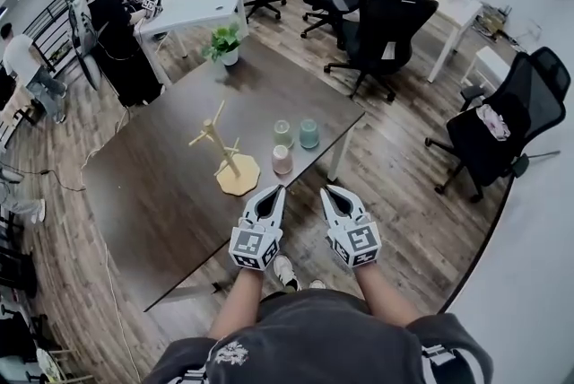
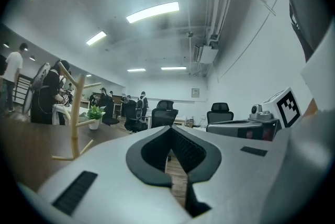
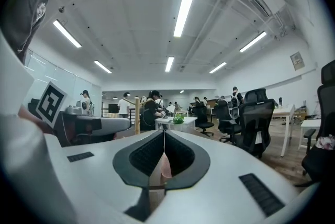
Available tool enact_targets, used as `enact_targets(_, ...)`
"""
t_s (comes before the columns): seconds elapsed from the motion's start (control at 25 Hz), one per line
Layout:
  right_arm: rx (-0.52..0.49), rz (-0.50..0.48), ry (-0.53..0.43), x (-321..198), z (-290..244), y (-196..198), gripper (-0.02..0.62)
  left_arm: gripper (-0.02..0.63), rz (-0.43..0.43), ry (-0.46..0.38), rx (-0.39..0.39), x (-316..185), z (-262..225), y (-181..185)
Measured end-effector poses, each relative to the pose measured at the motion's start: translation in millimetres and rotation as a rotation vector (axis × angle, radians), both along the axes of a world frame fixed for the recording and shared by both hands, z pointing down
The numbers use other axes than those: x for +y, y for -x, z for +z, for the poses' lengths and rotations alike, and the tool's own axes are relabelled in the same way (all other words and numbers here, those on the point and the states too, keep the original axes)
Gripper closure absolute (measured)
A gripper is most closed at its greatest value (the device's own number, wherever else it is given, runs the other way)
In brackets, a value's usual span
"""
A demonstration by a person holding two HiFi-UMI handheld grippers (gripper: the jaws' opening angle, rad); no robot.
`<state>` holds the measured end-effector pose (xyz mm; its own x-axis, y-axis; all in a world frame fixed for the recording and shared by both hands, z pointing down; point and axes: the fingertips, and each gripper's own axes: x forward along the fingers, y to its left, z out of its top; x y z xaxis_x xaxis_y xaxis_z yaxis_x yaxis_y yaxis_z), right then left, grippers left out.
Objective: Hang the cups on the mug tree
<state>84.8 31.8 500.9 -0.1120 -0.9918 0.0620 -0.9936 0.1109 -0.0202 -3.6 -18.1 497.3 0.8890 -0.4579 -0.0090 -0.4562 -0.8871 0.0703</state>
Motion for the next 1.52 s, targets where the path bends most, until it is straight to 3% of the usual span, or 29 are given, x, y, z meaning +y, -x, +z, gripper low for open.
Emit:
enact_targets(0.16, 0.01, 0.004, -0.006, -34.0, -3.8, -2.2, 0.569, 0.6, 0.03, -0.018, 0.003, -25.8, -2.8, -11.2)
enact_targets(0.44, 0.017, 0.006, 0.003, -84.8, -0.7, 8.5, 0.569, 0.6, 0.048, -0.037, -0.014, -68.2, 1.3, -0.5)
enact_targets(0.76, 0.021, 0.025, 0.021, -111.1, 10.0, 16.0, 0.569, 0.6, 0.055, -0.041, -0.031, -92.5, 15.3, 13.1)
enact_targets(1.08, 0.024, 0.013, 0.057, -131.1, 28.6, 5.2, 0.569, 0.6, 0.048, -0.009, -0.043, -109.1, 32.2, 3.4)
enact_targets(1.52, 0.041, -0.081, 0.152, -153.0, 70.3, -0.9, 0.568, 0.6, -0.035, 0.077, -0.092, -121.1, 70.4, -8.7)
